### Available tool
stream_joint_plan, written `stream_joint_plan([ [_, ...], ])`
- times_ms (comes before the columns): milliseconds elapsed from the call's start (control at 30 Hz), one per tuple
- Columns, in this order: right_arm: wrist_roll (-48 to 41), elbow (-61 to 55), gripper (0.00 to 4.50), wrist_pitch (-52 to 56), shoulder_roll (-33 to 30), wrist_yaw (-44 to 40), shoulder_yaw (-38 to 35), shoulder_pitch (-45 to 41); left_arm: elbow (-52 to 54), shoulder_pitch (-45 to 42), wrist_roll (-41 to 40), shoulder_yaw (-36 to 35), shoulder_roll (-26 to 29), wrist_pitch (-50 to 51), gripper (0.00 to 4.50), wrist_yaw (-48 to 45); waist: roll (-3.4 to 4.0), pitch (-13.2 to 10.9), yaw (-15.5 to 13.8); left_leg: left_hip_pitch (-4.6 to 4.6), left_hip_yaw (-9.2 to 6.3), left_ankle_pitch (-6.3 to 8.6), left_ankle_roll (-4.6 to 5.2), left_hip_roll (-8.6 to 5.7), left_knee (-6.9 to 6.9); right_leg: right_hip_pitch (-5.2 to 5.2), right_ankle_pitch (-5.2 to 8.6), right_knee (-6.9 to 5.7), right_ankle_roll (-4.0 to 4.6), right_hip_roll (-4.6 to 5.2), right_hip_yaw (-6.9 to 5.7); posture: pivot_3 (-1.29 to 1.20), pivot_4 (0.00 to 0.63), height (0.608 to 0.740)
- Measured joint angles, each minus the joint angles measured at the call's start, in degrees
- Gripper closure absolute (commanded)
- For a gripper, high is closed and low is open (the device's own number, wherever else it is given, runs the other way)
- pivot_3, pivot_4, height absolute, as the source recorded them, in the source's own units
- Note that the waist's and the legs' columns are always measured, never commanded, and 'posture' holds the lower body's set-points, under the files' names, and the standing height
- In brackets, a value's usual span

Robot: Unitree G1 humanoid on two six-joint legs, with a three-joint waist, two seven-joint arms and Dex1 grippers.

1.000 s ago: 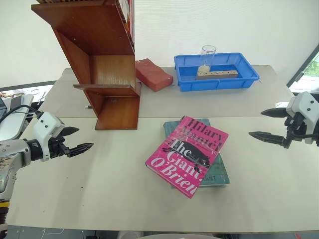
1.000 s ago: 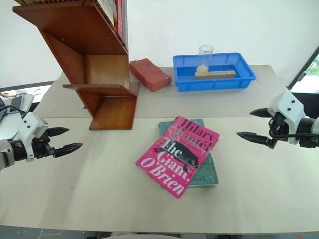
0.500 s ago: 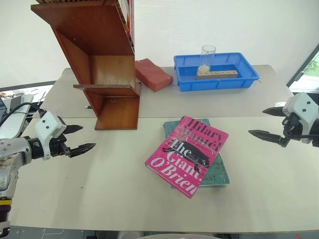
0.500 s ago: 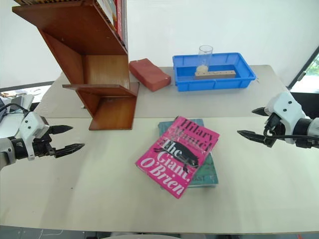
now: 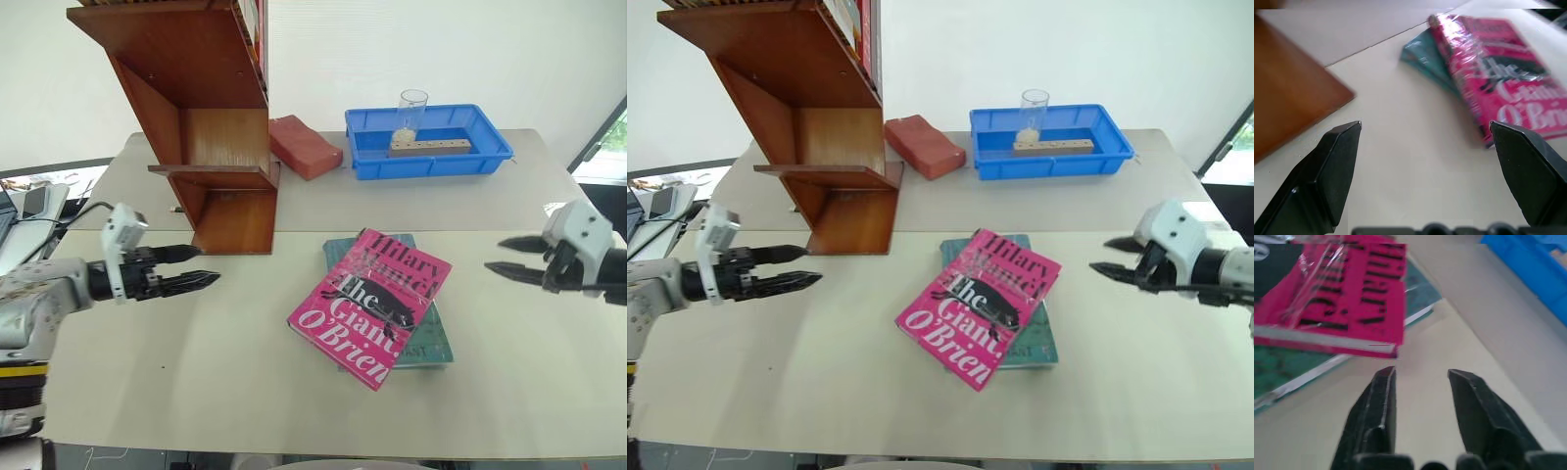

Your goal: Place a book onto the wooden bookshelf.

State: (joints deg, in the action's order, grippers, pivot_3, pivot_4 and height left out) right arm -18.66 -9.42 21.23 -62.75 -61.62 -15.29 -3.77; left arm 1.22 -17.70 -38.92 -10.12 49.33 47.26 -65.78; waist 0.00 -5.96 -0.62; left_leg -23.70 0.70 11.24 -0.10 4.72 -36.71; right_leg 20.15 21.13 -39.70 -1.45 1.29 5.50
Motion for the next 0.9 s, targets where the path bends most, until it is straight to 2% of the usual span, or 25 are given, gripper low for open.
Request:
stream_joint_plan([
  [100,1.5,-2.6,4.48,0.1,0.0,0.5,0.0,3.4,-0.1,-3.2,-3.5,1.7,-4.3,6.4,0.00,1.6,-0.02,0.0,0.1,-0.05,-0.05,0.00,0.00,0.00,-0.05,-0.02,-0.04,0.00,-0.05,-0.05,0.01,0.00,0.150,0.649],
  [267,5.4,-6.0,4.48,-1.4,2.3,3.0,4.2,4.9,-8.8,-10.0,-4.4,6.4,-14.9,13.0,0.00,4.9,-0.02,0.0,0.1,-0.03,-0.10,-0.01,0.01,-0.06,-0.09,-0.08,-0.07,0.02,-0.11,-0.04,0.02,0.00,0.150,0.649],
  [367,7.8,-5.8,4.48,-3.7,3.3,3.6,7.6,3.8,-14.6,-10.8,-2.7,9.4,-18.2,12.8,0.00,5.2,-0.03,0.0,0.4,-0.10,-0.13,-0.01,0.01,-0.06,-0.08,-0.02,-0.08,0.04,-0.09,-0.06,0.03,0.00,0.150,0.649],
  [567,11.8,-3.2,4.48,-7.3,6.4,4.9,13.5,-2.8,-23.2,-14.7,-1.0,10.2,-27.5,12.7,0.00,8.2,-0.04,0.0,0.3,-0.11,-0.21,-0.01,0.01,-0.13,-0.13,-0.10,-0.11,0.08,-0.14,-0.04,0.02,0.00,0.150,0.649],
  [900,14.4,1.3,4.48,-9.4,11.6,4.3,19.7,-9.3,-23.1,-12.8,-2.2,7.1,-34.1,16.4,0.00,13.4,-0.01,0.1,0.3,-0.11,-0.33,-0.02,0.00,-0.19,-0.12,-0.15,-0.14,0.09,-0.11,-0.05,0.02,0.00,0.150,0.649],
])
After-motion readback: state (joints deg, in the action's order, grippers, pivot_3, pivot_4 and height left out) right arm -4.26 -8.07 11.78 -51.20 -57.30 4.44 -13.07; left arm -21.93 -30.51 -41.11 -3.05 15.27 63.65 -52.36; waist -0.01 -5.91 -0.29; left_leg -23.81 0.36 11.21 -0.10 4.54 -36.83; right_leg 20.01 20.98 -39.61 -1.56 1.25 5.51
